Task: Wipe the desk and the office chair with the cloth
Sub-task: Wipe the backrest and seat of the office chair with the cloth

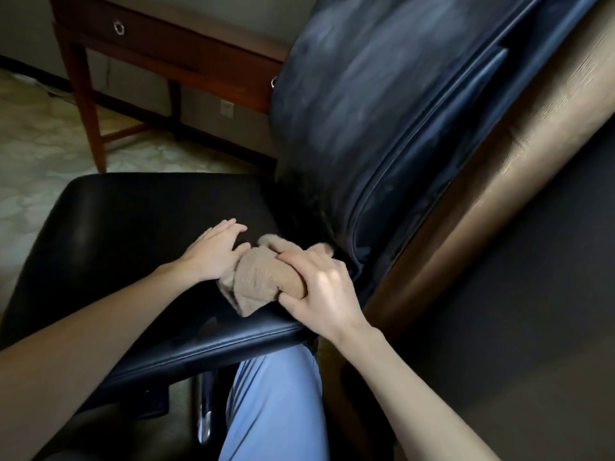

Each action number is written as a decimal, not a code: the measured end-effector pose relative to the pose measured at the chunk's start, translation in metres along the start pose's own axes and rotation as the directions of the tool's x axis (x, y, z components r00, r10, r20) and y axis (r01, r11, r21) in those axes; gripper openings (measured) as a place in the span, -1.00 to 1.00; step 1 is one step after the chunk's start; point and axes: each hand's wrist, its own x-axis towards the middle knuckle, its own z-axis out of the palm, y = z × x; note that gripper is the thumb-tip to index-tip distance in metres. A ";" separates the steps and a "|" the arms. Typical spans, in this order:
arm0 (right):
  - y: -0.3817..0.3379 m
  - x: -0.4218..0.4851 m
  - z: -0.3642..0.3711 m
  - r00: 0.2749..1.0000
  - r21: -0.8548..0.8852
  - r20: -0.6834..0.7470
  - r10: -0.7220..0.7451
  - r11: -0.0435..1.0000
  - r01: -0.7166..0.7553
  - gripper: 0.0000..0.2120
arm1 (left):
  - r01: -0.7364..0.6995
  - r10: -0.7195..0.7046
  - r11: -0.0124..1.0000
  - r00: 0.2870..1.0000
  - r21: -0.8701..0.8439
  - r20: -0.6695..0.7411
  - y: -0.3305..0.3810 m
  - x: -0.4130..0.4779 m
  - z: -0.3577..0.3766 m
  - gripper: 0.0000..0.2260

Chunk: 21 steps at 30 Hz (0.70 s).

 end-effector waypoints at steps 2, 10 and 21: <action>0.016 0.002 0.000 0.994 -0.228 0.111 -0.010 0.973 0.035 -0.46 | -0.039 0.038 0.999 0.999 0.031 0.022 0.009 0.001 0.006 -0.48; 0.035 -0.001 -0.017 0.902 -0.490 -0.133 -0.411 0.818 0.301 -0.73 | -0.081 0.067 0.980 0.994 0.182 0.083 -0.007 -0.015 0.026 -0.42; 0.056 0.007 -0.020 0.739 -0.416 -0.554 -0.385 0.896 0.155 -0.62 | -0.127 0.119 0.960 0.992 0.248 0.047 -0.007 -0.016 0.030 -0.36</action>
